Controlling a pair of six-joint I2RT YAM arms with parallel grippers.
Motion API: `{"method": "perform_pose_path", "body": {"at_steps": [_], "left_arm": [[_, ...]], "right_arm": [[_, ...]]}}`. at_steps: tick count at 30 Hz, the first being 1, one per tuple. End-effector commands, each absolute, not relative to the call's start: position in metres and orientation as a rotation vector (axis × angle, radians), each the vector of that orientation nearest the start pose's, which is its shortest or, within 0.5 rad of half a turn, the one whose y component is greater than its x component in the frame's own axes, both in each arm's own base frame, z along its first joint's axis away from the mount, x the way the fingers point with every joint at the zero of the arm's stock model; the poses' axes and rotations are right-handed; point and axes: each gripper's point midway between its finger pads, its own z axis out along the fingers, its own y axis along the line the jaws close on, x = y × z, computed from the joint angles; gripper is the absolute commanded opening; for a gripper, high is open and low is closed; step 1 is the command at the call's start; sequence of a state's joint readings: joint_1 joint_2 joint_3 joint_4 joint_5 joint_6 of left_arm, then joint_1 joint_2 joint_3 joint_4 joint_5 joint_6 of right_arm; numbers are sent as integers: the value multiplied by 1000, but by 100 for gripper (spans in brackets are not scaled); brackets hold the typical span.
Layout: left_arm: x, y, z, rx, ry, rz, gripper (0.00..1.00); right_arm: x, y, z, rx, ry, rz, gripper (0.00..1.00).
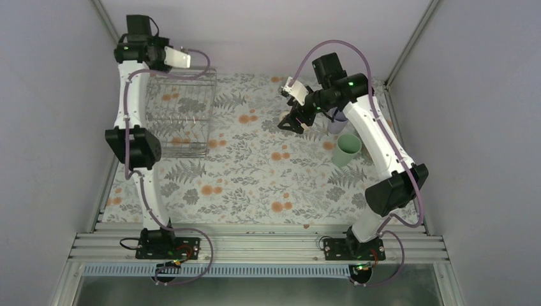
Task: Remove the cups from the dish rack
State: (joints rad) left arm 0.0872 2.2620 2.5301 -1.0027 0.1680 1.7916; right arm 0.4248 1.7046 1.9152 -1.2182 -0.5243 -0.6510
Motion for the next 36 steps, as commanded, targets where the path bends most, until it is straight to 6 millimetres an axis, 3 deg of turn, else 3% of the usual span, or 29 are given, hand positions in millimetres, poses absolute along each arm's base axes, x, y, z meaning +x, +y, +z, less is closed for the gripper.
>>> {"method": "perform_pose_path", "body": {"at_steps": [1,3,6,8,12,15,20,26,36], "left_arm": [[553,-39,419,1508,1284,592,2],[529,-63,449,1420,1233,447,2],[488,-97,483,1305,1156,155,2],[453,-115,506,1254,1082,-23,2],[396,-154,518,1272,938,-322,2],[372,-181,518,1310,872,-465,2],[347,-214,520,1335,812,-696,2],[339,-233,519,1360,770,-828,2],[329,-255,517,1384,723,-922,2]], "right_arm": [[328,256,325,-1393,1906,635,100],[327,257,345,-1364,1842,627,100],[336,261,359,-1325,1810,623,100],[338,262,374,-1302,1779,620,100],[345,267,394,-1268,1708,622,100],[349,268,403,-1246,1675,612,100],[351,271,429,-1186,1609,662,100],[345,269,469,-1122,1507,677,100],[349,272,473,-1128,1480,726,100]]}}
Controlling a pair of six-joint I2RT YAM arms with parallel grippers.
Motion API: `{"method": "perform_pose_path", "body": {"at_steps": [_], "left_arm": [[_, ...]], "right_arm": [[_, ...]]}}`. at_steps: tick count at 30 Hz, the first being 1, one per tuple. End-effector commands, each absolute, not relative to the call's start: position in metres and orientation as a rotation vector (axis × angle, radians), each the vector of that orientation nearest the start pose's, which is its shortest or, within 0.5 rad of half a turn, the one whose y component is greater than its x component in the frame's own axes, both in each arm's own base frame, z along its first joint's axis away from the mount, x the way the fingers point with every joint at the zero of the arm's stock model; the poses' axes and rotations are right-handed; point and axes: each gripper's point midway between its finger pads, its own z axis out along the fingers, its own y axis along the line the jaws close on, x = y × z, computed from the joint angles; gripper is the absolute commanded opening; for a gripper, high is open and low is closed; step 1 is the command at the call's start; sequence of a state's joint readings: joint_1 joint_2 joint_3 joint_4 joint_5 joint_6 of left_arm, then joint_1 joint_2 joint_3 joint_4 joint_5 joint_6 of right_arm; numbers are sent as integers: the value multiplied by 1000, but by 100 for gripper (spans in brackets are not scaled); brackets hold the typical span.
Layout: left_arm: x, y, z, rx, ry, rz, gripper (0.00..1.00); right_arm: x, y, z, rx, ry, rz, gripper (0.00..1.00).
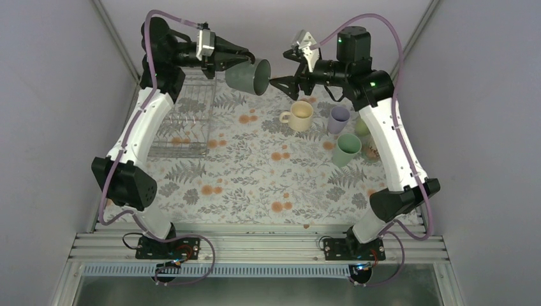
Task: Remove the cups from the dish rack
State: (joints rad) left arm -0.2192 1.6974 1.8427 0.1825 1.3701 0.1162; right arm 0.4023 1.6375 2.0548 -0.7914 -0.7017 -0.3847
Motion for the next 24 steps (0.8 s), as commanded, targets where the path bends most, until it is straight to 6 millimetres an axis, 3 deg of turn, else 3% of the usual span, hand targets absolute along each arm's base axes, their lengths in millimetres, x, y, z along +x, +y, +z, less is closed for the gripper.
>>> {"method": "perform_pose_path", "body": {"at_steps": [1,9,10,14,16,24], "left_arm": [[327,-257,518,1381,724,-939,2],[321,-275,520,1394,685,-976,2],[320,-278,520,1397,678,-979,2],[319,-282,520,1404,669,-981,2],[321,-283,520,1408,670,-972,2],[325,-284,517,1412,686,-952,2]], "right_arm": [[352,272,471,-1124,1484,720,100],[362,280,467,-1133,1495,768,97],[363,280,467,-1134,1495,764,94],[370,281,461,-1129,1520,759,62],[372,281,457,-1126,1535,753,52],[366,279,454,-1133,1536,759,42]]}}
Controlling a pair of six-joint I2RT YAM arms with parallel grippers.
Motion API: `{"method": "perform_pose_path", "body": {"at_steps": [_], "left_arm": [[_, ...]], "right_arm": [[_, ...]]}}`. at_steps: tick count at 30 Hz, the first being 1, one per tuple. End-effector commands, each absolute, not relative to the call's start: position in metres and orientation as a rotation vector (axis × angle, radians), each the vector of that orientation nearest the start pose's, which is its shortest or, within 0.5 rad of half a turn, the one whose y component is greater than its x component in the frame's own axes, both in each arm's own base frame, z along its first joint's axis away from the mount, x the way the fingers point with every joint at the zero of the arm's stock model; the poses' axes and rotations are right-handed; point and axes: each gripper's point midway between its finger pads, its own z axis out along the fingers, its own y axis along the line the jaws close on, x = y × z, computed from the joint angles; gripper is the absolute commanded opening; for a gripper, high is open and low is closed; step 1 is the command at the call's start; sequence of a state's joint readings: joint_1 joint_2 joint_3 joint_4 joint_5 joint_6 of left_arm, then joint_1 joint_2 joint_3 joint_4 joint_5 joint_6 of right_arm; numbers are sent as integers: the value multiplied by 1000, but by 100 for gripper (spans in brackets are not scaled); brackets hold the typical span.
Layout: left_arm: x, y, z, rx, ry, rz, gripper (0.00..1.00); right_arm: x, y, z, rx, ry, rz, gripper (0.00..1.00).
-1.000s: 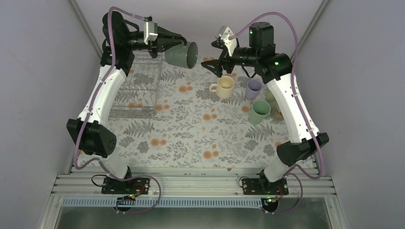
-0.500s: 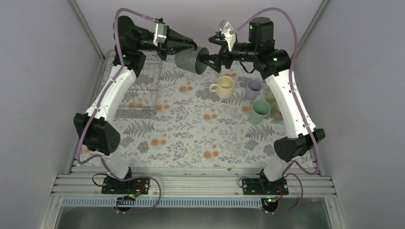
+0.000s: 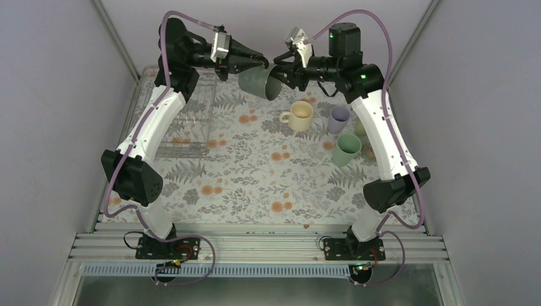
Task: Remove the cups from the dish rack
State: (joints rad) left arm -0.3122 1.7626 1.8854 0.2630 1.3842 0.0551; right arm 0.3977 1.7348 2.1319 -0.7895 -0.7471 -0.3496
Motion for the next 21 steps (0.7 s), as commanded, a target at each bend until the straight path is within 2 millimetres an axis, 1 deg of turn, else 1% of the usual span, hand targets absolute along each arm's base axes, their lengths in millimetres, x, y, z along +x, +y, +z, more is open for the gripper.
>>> {"method": "perform_pose_path", "body": {"at_steps": [1,2,4,6,12,13,16,20,21], "left_arm": [[325,-284,516,1411,687,-953,2],[325,-284,516,1411,688,-953,2],[326,-284,516,1411,689,-952,3],[327,-284,516,1413,690,-945,2],[329,-285,512,1417,694,-950,2],[329,-285,512,1417,696,-952,2],[331,-285,511,1416,701,-955,2],[330,-286,510,1416,699,-972,2],[329,-285,511,1415,699,-974,2]], "right_arm": [[365,279,455,-1135,1533,762,41],[364,279,456,-1137,1528,762,40],[362,279,459,-1138,1520,769,32],[359,279,461,-1139,1515,774,27],[357,279,461,-1142,1517,782,27],[357,279,461,-1141,1517,784,25],[355,279,463,-1143,1511,792,18],[353,278,466,-1141,1503,792,4],[353,278,466,-1141,1503,792,3]]}}
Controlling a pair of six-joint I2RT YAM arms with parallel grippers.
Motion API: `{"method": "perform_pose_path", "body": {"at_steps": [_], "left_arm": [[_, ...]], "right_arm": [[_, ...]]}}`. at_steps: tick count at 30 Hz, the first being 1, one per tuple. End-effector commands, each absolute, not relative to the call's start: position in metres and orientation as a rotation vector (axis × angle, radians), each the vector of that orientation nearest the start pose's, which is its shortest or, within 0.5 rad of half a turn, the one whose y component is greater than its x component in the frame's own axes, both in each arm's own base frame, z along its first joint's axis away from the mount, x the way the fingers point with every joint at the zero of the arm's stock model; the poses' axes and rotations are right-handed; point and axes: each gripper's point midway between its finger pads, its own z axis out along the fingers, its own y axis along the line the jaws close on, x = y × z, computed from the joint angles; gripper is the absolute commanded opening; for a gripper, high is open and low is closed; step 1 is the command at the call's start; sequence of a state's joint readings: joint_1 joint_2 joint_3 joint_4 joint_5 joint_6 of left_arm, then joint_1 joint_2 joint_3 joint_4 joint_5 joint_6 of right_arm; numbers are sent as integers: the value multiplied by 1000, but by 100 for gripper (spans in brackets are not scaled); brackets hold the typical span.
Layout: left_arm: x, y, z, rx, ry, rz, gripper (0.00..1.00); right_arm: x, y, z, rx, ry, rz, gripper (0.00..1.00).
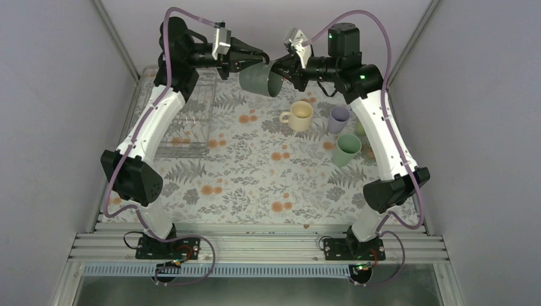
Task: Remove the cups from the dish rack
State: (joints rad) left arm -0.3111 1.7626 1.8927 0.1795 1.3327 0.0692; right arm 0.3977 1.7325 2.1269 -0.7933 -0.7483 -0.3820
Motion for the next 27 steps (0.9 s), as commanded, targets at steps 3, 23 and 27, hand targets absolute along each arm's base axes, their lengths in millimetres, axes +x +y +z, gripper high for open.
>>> {"method": "perform_pose_path", "body": {"at_steps": [3,23,27], "left_arm": [[329,-286,509,1419,699,-982,2],[344,-270,505,1394,758,-926,100],[349,-252,514,1366,784,-825,100]], "right_arm": [[351,278,466,-1144,1501,794,3],[346,269,462,-1161,1525,715,3],[368,264,406,-1203,1708,630,3]]}}
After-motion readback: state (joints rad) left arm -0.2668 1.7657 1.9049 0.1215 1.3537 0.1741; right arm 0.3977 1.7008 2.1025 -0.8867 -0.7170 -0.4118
